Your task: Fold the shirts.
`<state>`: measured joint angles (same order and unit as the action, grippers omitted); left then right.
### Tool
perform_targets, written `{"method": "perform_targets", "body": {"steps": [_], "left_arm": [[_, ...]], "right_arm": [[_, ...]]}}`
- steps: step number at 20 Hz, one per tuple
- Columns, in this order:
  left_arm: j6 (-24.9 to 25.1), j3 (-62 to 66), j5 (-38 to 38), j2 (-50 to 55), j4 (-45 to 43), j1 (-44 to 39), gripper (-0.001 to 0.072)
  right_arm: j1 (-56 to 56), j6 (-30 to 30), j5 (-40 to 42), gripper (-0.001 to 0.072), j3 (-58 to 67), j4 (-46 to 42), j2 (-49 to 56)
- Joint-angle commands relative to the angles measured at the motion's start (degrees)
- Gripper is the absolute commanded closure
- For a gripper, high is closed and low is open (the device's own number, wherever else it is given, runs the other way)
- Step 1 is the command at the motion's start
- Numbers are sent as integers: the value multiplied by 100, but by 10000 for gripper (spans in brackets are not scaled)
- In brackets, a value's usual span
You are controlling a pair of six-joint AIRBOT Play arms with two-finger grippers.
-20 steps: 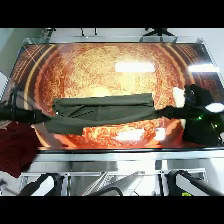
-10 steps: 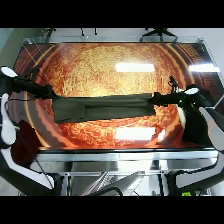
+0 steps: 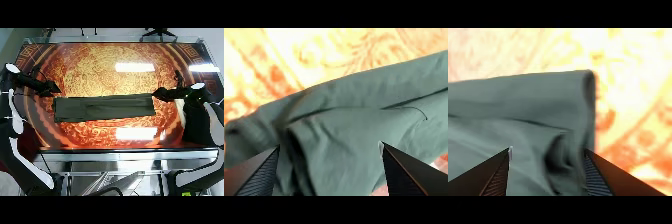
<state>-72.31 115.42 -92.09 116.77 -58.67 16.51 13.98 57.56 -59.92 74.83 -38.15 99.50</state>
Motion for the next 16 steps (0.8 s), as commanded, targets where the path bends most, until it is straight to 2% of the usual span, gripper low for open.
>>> {"method": "perform_targets", "body": {"steps": [1,3,4,5,6,7,9,10,11,12,16], "left_arm": [[-212,-269,-79,-334,0,138,5],[-212,-516,-101,-557,-7,138,7],[-214,-584,-92,-647,-7,140,187],[-212,-605,-105,-713,-7,140,518],[-192,-603,-138,-774,-2,138,690],[-195,-599,-162,-833,2,138,690],[-195,-599,-223,-946,42,101,691],[-195,-599,-232,-1005,44,48,691],[-197,-599,-221,-1067,46,-24,691],[-195,-599,-195,-1121,48,-160,690],[-186,-599,42,-1049,446,-1027,691]], "right_arm": [[173,251,-345,196,116,-195,216],[72,245,-487,196,116,-195,457],[-9,245,-483,196,116,-192,575],[-98,247,-487,196,116,-173,691],[-195,245,-485,196,116,-170,785],[-291,245,-483,197,116,-170,859],[-420,243,-479,280,118,-170,903],[-446,236,-487,373,118,-133,901],[-448,214,-507,603,118,-63,892],[-448,175,-525,680,118,-20,857],[-450,142,-944,696,319,-22,297]]}}
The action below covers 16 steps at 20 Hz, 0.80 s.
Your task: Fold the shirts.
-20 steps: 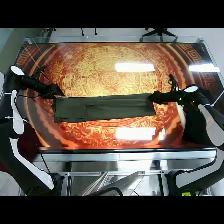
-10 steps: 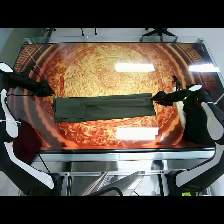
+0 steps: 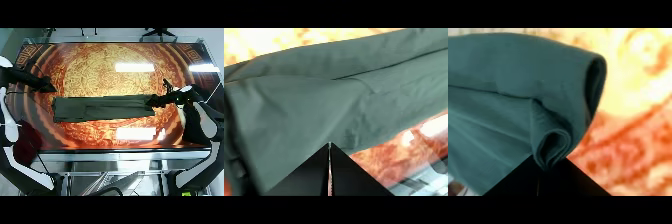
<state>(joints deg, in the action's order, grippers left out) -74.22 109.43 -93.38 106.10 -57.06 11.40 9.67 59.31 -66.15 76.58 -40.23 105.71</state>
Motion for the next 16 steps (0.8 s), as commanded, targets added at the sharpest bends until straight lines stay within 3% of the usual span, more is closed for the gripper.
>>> {"method": "perform_targets", "body": {"steps": [1,8,11,16], "left_arm": [[2,0,289,76,361,-800,691],[-37,0,1875,1091,664,-3099,691],[-140,55,2636,1534,656,-3720,690],[-264,894,2149,2109,774,-3805,691]], "right_arm": [[-31,17,-494,696,249,184,-575],[-348,575,-1119,696,887,210,-1996],[-568,695,-1156,696,896,385,-2282],[-986,695,-925,696,896,708,-2315]]}}
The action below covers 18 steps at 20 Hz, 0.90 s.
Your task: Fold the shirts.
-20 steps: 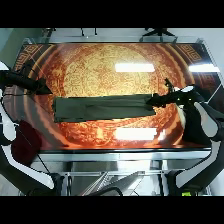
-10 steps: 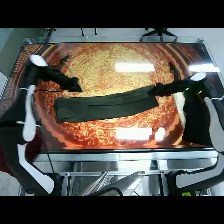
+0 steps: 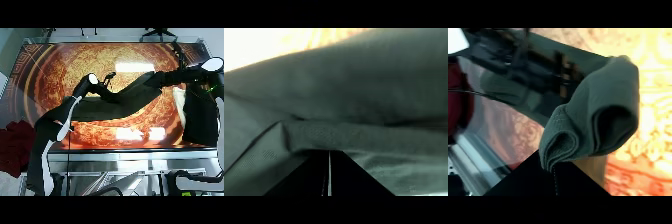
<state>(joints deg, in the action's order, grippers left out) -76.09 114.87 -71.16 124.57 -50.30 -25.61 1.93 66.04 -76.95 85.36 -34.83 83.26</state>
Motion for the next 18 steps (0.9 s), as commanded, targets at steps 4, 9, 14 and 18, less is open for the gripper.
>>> {"method": "perform_targets", "body": {"steps": [4,9,14,18], "left_arm": [[98,103,-835,-538,28,540,692],[37,133,-1845,-2127,37,2297,691],[-131,11,-1825,-3534,50,3748,691],[321,-824,-1735,-4339,52,4218,690]], "right_arm": [[-527,87,612,696,17,304,-66],[-1646,83,1963,695,17,507,162],[-3654,-1285,5101,695,17,2494,1266],[-4990,-3311,6507,323,496,4389,2728]]}}
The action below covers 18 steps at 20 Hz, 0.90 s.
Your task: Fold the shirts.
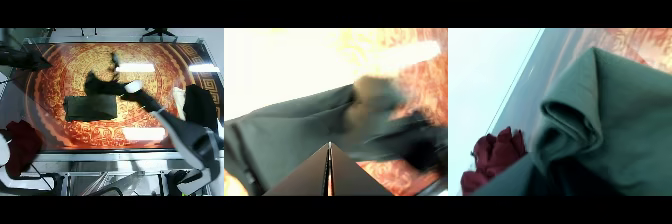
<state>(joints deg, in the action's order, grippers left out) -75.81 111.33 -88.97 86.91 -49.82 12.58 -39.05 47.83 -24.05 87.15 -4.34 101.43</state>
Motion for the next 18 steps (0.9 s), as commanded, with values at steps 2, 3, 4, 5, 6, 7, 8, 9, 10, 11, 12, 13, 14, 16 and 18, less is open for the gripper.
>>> {"method": "perform_targets", "body": {"steps": [2,3,4,5,6,7,8,9,10,11,12,13,14,16,18], "left_arm": [[426,-905,122,-798,4,485,691],[479,-1113,197,-887,2,503,690],[514,-1272,243,-942,0,527,691],[531,-1410,247,-984,4,544,691],[531,-1523,243,-1012,7,544,691],[531,-1613,236,-1040,7,544,691],[531,-1703,234,-1082,4,544,691],[531,-1759,234,-1108,7,544,691],[531,-1775,210,-1108,13,544,691],[531,-1775,144,-1106,7,544,691],[529,-1775,72,-1106,11,544,691],[529,-1775,9,-1106,9,544,691],[529,-1775,-4,-1106,7,544,691],[529,-1775,0,-1106,11,544,690],[529,-1775,0,-1102,9,544,690]], "right_arm": [[-1040,-2002,695,74,817,1335,1432],[-1001,-2004,492,76,929,1333,1482],[-894,-2002,393,112,949,1200,1405],[-726,-1996,238,221,949,903,1263],[-518,-1801,-37,236,946,516,1099],[-264,-1296,-387,236,946,-94,898],[-13,-619,-695,236,946,-780,704],[254,192,-1023,236,946,-1532,516],[557,1088,-1425,236,946,-2376,334],[874,1919,-1899,236,946,-3171,195],[1163,2612,-2385,233,946,-3842,105],[1449,3163,-2868,233,946,-4402,72],[1668,3421,-3204,233,944,-4752,96],[1982,3554,-3689,233,944,-5171,258],[2155,3598,-3884,230,944,-5206,490]]}}
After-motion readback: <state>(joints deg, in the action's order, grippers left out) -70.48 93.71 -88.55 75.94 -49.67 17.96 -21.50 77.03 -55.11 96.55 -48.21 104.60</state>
